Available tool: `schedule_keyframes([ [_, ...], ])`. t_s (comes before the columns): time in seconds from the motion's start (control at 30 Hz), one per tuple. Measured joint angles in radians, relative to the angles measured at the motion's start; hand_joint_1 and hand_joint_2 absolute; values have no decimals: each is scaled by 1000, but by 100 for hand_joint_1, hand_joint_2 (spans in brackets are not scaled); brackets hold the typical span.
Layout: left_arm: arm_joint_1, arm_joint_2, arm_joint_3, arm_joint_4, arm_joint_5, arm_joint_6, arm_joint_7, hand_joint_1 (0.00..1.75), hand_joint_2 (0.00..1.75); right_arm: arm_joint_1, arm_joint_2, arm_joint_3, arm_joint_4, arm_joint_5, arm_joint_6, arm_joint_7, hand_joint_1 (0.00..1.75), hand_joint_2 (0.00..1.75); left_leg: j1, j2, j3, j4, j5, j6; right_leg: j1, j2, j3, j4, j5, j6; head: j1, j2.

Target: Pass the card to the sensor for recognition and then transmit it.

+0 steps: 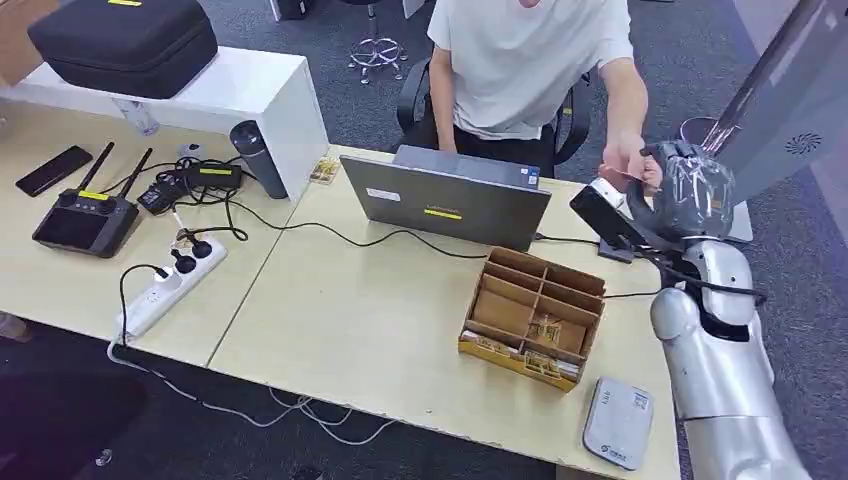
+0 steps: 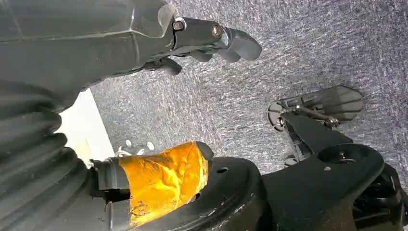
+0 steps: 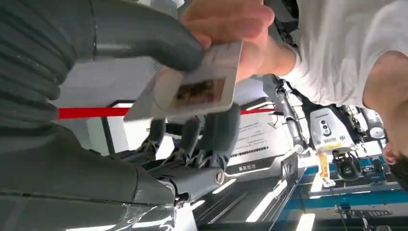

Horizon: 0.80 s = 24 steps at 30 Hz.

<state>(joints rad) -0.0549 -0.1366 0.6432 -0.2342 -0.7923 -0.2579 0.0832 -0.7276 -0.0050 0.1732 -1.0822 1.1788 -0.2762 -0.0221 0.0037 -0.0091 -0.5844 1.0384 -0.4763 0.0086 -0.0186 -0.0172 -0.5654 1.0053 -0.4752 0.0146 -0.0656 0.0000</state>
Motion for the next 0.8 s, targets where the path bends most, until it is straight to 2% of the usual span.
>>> schedule_keyframes([
  [0.7,-2,3,14,2,-2,-1,0,0,175,-19,1,10,0,6,-1,-1,175,175,0,0,0,0,0,0,0,0,0,0,0,0,0,0],
  [0.8,-2,3,14,2,-3,18,0,0,175,-18,1,10,0,7,-5,-1,175,175,0,0,0,0,0,0,0,0,0,0,0,0,0,0],
])
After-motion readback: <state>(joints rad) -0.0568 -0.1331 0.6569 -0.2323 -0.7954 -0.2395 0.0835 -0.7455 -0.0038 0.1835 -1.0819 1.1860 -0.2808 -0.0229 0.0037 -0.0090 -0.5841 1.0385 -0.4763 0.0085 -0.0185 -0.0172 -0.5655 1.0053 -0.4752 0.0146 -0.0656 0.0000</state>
